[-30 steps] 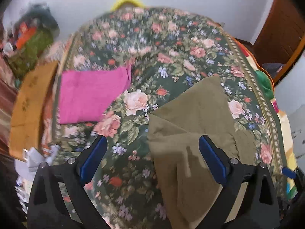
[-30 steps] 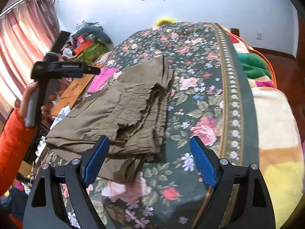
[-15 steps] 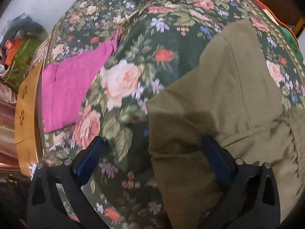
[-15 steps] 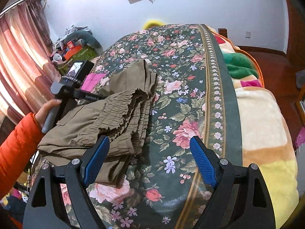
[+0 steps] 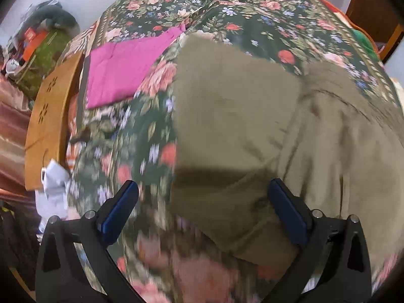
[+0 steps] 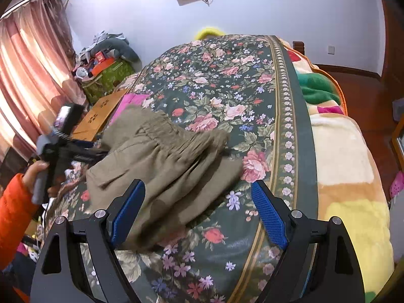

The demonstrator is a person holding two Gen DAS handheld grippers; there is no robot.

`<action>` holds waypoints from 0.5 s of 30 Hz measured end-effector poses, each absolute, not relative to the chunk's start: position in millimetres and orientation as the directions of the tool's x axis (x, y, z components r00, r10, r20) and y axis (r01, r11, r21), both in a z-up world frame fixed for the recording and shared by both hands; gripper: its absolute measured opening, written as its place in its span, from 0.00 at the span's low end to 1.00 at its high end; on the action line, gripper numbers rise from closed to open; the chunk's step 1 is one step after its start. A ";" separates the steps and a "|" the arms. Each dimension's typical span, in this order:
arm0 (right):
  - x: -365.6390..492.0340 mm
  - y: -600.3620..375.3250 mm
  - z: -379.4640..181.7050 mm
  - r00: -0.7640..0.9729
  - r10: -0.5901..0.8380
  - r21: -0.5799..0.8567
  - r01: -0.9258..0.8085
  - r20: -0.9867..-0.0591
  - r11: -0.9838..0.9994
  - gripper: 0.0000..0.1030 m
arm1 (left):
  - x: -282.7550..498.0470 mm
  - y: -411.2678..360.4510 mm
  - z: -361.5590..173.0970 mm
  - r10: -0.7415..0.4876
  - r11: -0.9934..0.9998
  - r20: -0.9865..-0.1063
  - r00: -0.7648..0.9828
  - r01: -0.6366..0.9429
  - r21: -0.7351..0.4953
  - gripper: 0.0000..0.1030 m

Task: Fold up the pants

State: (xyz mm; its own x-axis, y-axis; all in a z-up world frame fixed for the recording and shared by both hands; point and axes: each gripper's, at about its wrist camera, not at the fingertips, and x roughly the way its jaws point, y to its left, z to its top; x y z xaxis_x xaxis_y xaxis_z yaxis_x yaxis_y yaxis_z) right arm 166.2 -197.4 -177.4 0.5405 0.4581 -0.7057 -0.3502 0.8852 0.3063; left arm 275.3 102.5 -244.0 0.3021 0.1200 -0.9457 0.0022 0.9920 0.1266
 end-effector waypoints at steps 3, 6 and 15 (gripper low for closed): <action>164.5 -193.3 -184.8 0.550 0.432 0.267 -0.356 -0.715 0.896 0.81 | 247.3 101.0 -235.8 0.082 0.996 -0.943 0.321 -0.011 0.083 1.00; 166.8 -193.8 -197.4 0.529 0.436 0.287 -0.342 -0.728 0.895 0.81 | 225.6 96.3 -229.7 0.064 0.998 -0.935 0.349 -0.022 0.060 1.00; 170.0 -186.4 -215.8 0.470 0.434 0.274 -0.371 -0.769 0.887 0.70 | 195.8 115.2 -222.8 0.131 0.991 -0.895 0.427 -0.092 0.101 1.00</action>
